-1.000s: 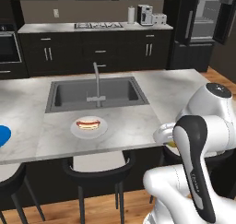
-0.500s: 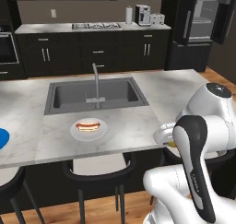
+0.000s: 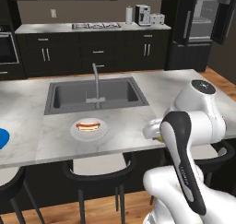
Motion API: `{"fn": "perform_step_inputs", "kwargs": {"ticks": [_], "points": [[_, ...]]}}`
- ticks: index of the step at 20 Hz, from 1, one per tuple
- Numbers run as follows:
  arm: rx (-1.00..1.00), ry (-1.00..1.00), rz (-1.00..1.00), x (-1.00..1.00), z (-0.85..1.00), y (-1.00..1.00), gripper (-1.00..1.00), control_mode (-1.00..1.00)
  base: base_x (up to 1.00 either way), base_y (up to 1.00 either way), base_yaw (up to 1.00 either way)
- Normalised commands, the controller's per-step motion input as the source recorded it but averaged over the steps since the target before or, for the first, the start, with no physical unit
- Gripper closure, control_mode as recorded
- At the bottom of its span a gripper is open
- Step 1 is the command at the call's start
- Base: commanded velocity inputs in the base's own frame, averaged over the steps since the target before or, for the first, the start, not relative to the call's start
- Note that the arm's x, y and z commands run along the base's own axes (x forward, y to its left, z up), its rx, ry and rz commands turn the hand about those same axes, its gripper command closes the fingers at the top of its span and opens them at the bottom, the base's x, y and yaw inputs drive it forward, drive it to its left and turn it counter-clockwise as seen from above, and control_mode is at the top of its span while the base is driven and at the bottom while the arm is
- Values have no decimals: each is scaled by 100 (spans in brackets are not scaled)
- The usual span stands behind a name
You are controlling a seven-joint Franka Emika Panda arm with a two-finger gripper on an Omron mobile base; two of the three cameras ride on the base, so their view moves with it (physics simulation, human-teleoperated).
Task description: Pick up the orange and apple from the fridge and place one fruit on each plate on the dining counter.
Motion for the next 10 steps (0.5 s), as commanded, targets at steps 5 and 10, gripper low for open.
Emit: {"fn": "perform_step_inputs", "kwargs": {"ticks": [5, 10], "points": [[0, 1, 1, 43, 0, 33, 100, -100, 0, 0, 0], [-2, 12, 0, 41, -9, 70, 100, -100, 0, 0, 0]]}}
